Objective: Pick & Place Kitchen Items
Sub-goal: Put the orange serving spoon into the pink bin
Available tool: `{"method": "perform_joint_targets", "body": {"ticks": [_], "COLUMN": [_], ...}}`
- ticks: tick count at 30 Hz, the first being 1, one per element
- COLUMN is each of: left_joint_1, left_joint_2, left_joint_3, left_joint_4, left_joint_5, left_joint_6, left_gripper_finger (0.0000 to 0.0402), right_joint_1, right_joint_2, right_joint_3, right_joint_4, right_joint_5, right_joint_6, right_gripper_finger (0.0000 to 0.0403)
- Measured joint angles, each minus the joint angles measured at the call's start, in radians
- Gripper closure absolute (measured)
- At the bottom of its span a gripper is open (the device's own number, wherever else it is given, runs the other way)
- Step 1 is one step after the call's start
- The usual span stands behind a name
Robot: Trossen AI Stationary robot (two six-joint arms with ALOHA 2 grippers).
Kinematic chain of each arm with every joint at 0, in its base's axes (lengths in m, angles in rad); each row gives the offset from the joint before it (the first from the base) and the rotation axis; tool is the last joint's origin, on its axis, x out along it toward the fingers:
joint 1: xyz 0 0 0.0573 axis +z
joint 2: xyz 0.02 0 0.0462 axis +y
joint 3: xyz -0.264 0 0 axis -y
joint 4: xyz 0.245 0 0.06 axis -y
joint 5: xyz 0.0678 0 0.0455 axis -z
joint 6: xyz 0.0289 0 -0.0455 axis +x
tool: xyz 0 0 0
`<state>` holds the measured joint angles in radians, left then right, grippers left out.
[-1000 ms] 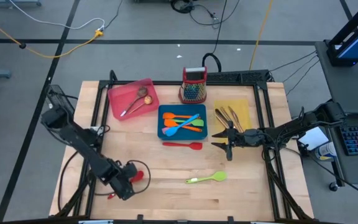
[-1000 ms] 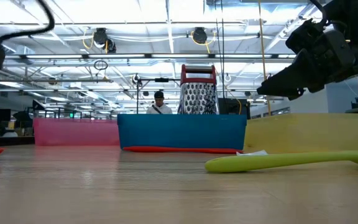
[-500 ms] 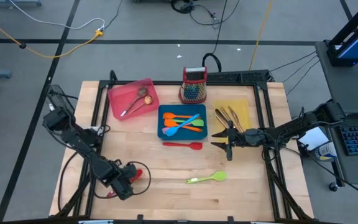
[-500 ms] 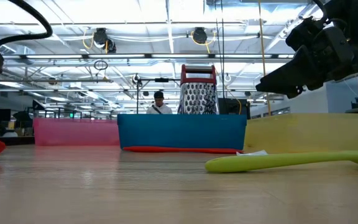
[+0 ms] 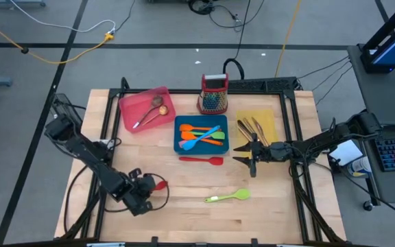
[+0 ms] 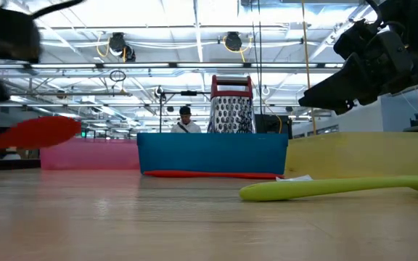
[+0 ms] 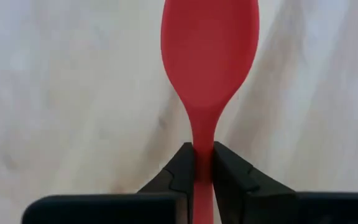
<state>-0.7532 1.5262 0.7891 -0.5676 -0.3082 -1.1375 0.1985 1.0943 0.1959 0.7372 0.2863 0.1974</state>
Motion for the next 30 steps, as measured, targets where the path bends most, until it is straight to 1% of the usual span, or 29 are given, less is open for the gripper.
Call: {"method": "perform_joint_targets", "body": {"ticks": [4,10,13,17,23,30], "left_joint_1": [0.059,0.145,0.182,0.229,0.297,0.366], "left_joint_2": [-0.018,-0.021,-0.021,-0.021,-0.022,-0.022], "left_joint_3": [0.0,0.002,0.002,0.002,0.002,0.003], "left_joint_4": [-0.009,-0.012,-0.012,-0.012,-0.012,-0.013], "left_joint_5": [-0.059,-0.051,-0.036,-0.038,-0.043,-0.043], "left_joint_6": [0.084,0.204,0.266,0.318,0.393,0.487], "left_gripper_finger": [0.0372,0.0361,0.0362,0.0367,0.036,0.0366], "right_joint_1": [0.0,0.0,0.0,0.0,0.0,0.0], "right_joint_2": [0.0,0.0,0.0,0.0,0.0,0.0], "right_joint_3": [0.0,0.0,0.0,0.0,0.0,0.0], "right_joint_4": [0.0,0.0,0.0,0.0,0.0,0.0], "right_joint_5": [0.0,0.0,0.0,0.0,0.0,0.0], "right_joint_6": [0.0,0.0,0.0,0.0,0.0,0.0], "right_gripper_finger": [0.0243,0.0243,0.0243,0.0243,0.0243,0.0243]}}
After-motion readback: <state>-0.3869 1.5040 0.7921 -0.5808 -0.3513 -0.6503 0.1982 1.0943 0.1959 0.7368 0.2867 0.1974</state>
